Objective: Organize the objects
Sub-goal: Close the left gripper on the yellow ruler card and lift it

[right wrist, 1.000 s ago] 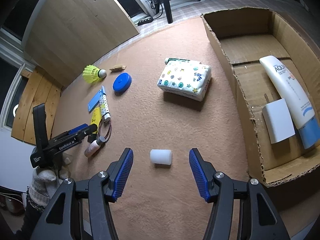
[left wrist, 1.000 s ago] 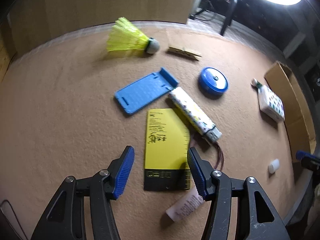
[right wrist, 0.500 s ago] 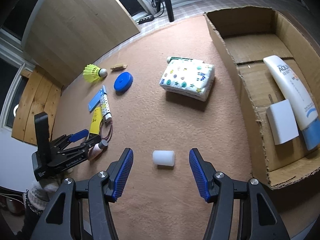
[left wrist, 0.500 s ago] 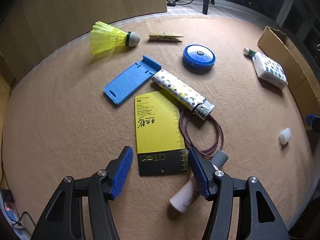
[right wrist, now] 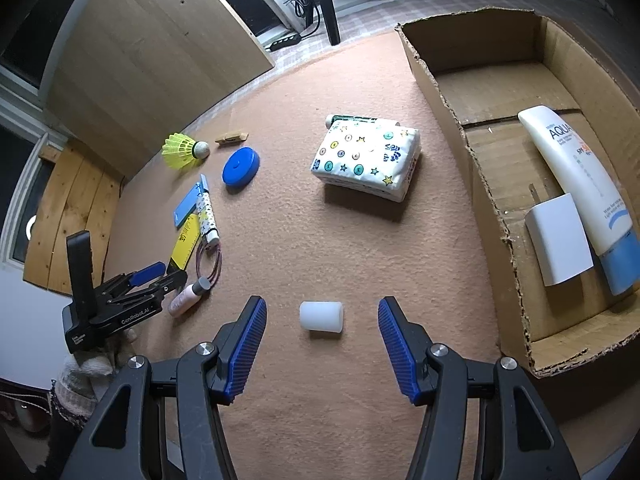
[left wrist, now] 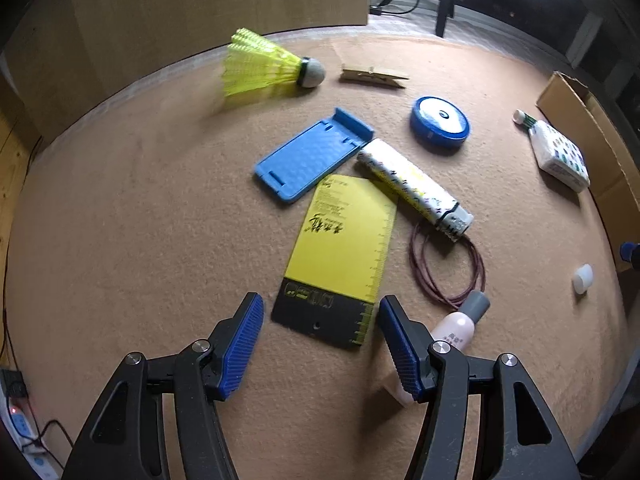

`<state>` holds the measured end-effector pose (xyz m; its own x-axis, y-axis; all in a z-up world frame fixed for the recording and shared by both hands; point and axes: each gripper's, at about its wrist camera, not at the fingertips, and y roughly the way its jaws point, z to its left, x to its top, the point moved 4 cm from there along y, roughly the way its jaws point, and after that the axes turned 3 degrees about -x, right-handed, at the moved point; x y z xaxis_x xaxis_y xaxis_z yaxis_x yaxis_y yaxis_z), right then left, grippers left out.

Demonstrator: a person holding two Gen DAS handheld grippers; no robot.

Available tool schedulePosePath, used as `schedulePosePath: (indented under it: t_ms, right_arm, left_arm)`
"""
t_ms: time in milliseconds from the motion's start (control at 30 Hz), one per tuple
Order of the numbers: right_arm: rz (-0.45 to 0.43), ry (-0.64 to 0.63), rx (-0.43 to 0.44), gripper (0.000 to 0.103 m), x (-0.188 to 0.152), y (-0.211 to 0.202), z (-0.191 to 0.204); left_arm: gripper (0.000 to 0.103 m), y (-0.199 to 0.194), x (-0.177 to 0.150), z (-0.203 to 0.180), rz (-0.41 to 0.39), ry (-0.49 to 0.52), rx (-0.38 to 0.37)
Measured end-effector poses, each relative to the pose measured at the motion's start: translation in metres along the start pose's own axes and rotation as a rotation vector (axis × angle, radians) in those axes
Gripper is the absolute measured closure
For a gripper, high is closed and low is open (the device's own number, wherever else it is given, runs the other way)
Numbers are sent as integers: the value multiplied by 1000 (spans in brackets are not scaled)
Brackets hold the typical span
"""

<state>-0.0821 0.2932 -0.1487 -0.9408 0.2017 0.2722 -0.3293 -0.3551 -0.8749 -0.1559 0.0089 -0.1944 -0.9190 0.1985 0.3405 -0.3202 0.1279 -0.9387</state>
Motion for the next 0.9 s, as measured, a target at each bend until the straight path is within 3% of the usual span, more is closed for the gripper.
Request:
schedulePosePath:
  t_ms: [400, 467, 900]
  right_arm:
    - [6, -6, 5, 49, 0, 1, 4]
    - [6, -4, 2, 49, 1, 1, 3]
    - [-38, -56, -45, 49, 5, -12, 7]
  left_arm:
    - [41, 14, 30, -1, -9, -12, -13]
    - [45, 15, 29, -3, -12, -6, -15]
    - [47, -5, 12, -9, -50, -51, -12]
